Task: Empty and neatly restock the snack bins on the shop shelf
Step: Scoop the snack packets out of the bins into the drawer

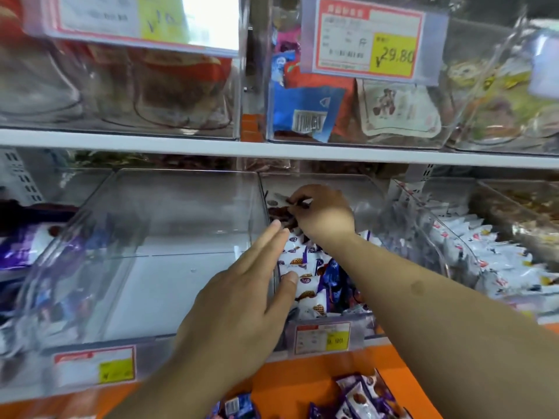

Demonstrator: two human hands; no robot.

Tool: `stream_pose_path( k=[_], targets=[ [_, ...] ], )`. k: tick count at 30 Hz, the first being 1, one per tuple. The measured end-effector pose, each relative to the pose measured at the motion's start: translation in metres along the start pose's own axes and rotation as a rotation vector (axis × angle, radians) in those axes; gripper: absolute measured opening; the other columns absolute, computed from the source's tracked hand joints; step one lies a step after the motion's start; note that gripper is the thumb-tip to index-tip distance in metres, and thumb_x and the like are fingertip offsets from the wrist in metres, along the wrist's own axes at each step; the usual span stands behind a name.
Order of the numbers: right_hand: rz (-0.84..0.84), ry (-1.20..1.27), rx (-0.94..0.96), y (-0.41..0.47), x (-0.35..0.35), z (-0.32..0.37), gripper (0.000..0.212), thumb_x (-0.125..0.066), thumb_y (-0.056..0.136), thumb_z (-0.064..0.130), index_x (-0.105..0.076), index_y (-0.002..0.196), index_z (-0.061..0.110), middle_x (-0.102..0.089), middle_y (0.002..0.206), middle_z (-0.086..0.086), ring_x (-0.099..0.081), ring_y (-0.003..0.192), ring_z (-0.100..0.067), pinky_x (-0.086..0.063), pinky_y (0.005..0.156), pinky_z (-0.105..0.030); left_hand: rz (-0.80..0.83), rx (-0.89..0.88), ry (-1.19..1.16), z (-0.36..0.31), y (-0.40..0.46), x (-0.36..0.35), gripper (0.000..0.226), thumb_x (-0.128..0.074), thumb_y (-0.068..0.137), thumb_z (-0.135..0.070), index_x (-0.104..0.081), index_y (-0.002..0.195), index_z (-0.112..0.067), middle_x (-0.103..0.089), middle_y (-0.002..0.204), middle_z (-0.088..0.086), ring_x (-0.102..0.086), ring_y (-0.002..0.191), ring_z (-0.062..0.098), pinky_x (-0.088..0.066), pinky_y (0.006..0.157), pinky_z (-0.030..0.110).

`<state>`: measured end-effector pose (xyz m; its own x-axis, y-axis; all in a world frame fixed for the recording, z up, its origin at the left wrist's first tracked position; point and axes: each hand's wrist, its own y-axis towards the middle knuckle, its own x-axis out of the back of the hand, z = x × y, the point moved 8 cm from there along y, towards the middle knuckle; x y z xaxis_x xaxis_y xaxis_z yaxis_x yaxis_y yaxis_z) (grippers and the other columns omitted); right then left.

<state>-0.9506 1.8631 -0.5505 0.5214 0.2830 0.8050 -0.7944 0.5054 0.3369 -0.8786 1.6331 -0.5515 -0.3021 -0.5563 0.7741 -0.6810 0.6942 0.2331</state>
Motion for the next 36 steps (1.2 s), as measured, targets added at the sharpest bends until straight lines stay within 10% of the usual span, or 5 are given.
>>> stream_pose_path(
  k=[11,18,23,32,36],
  targets=[
    [-0.041,0.469,-0.055,-0.144,0.152,-0.005,0.014,-0.085,0.087,0.014,-0.077,0.082,0.026,-0.077,0.081,0.0,-0.076,0.071,-0.022,-0.064,0.072,-0.044,-0.093,0.018,-0.097,-0.007,-0.002,0.018,0.073,-0.041,0.092,-0.073,-0.031,0.159,-0.047,-0.024,0.164,-0.032,-0.027,0.15,0.0,-0.032,0.124,0.044],
    [0.232,0.39,-0.04,-0.247,0.155,-0.006,0.013,-0.085,0.087,0.019,-0.078,0.094,0.027,-0.077,0.089,0.001,-0.073,0.078,-0.024,-0.062,0.073,-0.039,-0.02,0.063,-0.456,-0.059,-0.066,-0.018,0.042,-0.068,0.089,-0.059,-0.062,0.126,-0.041,-0.071,0.112,-0.021,-0.065,0.103,-0.006,-0.054,0.09,0.022],
    [0.232,0.259,-0.154,-0.247,0.17,-0.056,0.013,-0.078,0.092,0.019,-0.074,0.097,0.03,-0.078,0.091,0.009,-0.075,0.077,-0.016,-0.062,0.072,-0.038,0.111,0.26,-0.432,-0.031,-0.112,-0.083,0.015,-0.074,0.094,-0.042,-0.062,0.101,-0.048,-0.065,0.099,-0.032,-0.056,0.092,-0.026,-0.047,0.086,0.011],
    [0.334,0.408,-0.244,-0.253,0.147,-0.087,0.011,-0.067,0.102,0.017,-0.078,0.102,0.021,-0.077,0.083,-0.001,-0.076,0.08,-0.023,-0.063,0.08,-0.051,0.354,0.446,-0.434,-0.025,-0.097,-0.191,0.044,-0.065,0.094,-0.058,-0.057,0.129,-0.033,-0.066,0.118,-0.016,-0.068,0.103,0.009,-0.057,0.086,0.033],
    [0.427,0.403,-0.244,-0.259,0.127,-0.073,0.016,-0.063,0.105,0.021,-0.079,0.107,0.025,-0.078,0.089,0.0,-0.075,0.087,-0.016,-0.062,0.086,-0.046,0.371,0.429,-0.373,-0.002,-0.102,-0.156,0.018,-0.066,0.1,-0.034,-0.06,0.117,-0.034,-0.069,0.111,-0.012,-0.067,0.101,0.009,-0.057,0.093,0.039]
  ],
)
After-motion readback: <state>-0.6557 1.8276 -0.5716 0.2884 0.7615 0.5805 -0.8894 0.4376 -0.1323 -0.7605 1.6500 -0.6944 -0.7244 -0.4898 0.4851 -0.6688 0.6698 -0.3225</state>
